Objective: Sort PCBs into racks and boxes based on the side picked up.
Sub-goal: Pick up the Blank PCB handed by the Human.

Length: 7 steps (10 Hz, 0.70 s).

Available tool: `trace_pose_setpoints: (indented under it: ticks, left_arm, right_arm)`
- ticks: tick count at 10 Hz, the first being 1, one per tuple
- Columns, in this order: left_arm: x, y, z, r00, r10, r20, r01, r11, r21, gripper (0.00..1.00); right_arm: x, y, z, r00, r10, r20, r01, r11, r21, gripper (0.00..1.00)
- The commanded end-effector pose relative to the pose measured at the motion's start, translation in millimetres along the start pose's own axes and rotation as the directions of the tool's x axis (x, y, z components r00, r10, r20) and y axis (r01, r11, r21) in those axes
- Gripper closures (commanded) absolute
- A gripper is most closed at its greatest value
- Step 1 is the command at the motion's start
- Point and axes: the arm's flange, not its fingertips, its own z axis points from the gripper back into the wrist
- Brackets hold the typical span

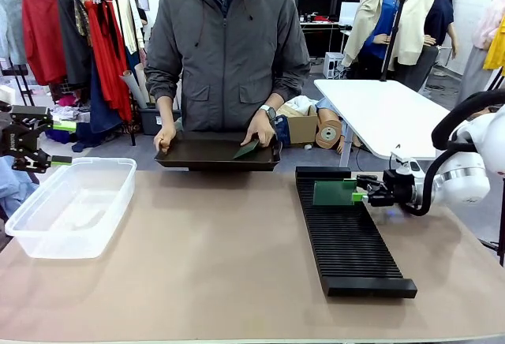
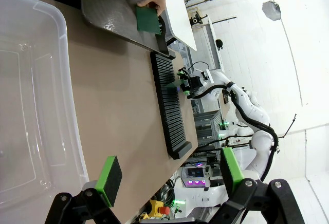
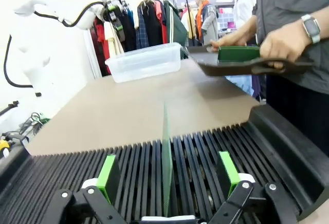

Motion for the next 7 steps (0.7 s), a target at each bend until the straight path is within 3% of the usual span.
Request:
trace_pose_setpoints:
  ticks: [1, 5, 7]
  left_arm:
    - [0.2, -1.1, 1.0, 1.000, -0.001, -0.003, 0.001, 1.000, -0.009, 0.00]
    - [0.2, -1.1, 1.0, 1.000, -0.001, -0.003, 0.001, 1.000, -0.009, 0.00]
    - [0.2, -1.1, 1.0, 1.000, -0.001, -0.003, 0.001, 1.000, -0.009, 0.00]
  right_arm:
    - [35.9, 13.4, -1.5, 0.998, -0.018, 0.056, 0.018, 1.000, -0.007, 0.00]
    - [100.7, 59.9, -14.9, 0.991, -0.114, 0.072, 0.111, 0.993, 0.046, 0.00]
    - [123.3, 83.8, -26.0, 0.950, -0.297, 0.094, 0.288, 0.952, 0.100, 0.00]
